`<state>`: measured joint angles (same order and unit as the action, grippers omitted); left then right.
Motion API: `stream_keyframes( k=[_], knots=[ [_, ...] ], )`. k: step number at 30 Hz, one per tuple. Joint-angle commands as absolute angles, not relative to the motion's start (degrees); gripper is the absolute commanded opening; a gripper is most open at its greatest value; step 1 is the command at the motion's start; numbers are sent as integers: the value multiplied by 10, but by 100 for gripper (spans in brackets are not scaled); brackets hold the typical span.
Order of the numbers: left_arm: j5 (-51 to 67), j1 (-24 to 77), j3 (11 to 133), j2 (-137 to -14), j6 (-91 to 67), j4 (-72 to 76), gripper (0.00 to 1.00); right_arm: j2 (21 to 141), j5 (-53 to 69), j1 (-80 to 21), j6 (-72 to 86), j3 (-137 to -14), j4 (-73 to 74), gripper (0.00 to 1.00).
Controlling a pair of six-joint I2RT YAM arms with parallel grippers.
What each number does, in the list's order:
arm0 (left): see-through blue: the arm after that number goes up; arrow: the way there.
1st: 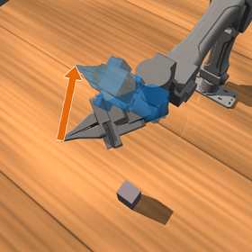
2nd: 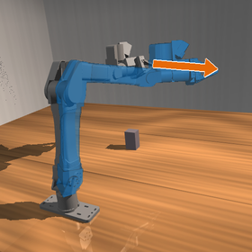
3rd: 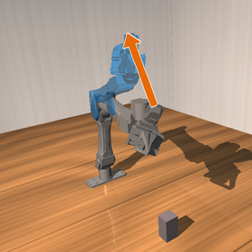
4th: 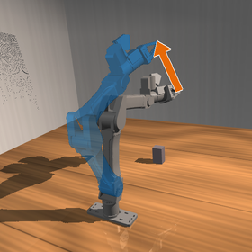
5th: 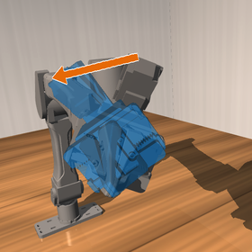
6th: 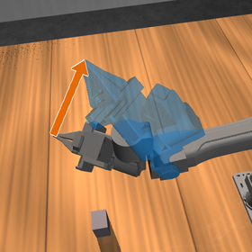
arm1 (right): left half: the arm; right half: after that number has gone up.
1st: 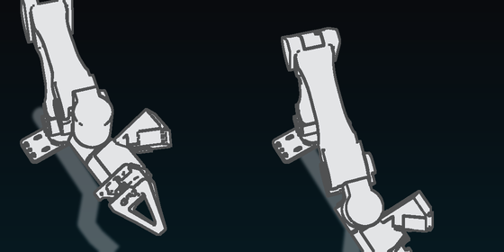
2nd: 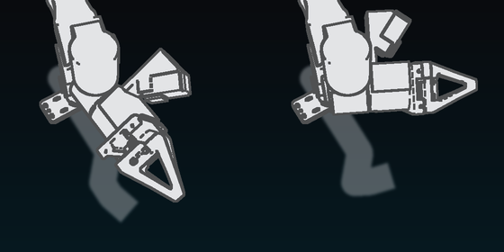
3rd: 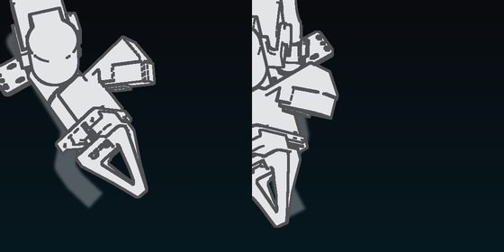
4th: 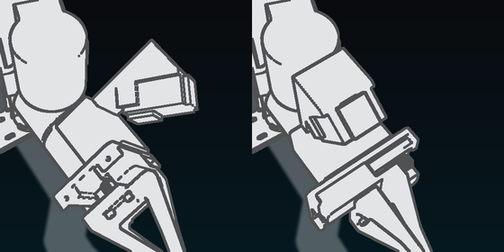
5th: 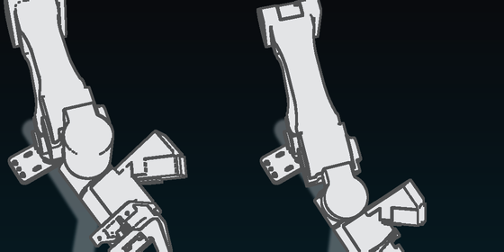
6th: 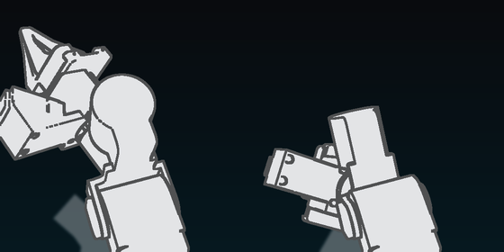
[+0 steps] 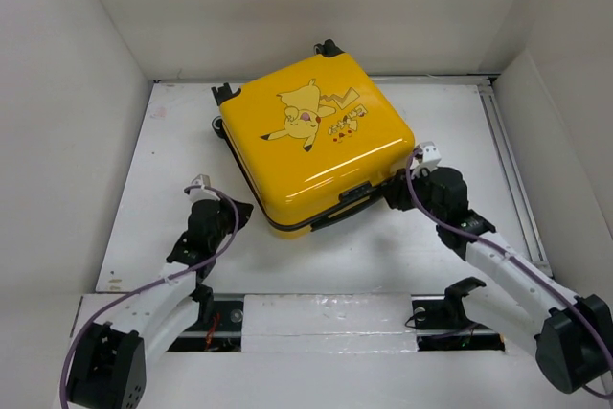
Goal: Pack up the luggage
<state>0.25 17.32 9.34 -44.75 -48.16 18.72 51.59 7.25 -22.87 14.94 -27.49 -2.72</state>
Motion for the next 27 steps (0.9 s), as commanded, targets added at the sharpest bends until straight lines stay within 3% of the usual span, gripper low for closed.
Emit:
stream_keyframes(
  k=[1, 9, 12, 13, 15, 21, 27],
  knots=[
    [25, 177, 80, -438, -440, 165, 0, 540, 99, -233, 137, -290, -80, 45],
    [69, 183, 91, -514, -412, 239, 0, 592, 38, -233, 132, -315, -113, 39],
    [53, 232, 110, -520, -406, 244, 0, 606, 38, -233, 132, -309, -138, 25],
    [43, 249, 115, -527, -406, 250, 0, 606, 33, -233, 132, -303, -144, 12],
    [13, 279, 127, -538, -406, 250, 0, 606, 26, -239, 132, -297, -144, 1],
    [33, 295, 140, -573, -418, 307, 0, 556, 25, -279, 142, -274, -107, 0],
    [59, 295, 177, -603, -424, 335, 0, 514, 17, -412, 187, -247, -68, 0]
  ],
)
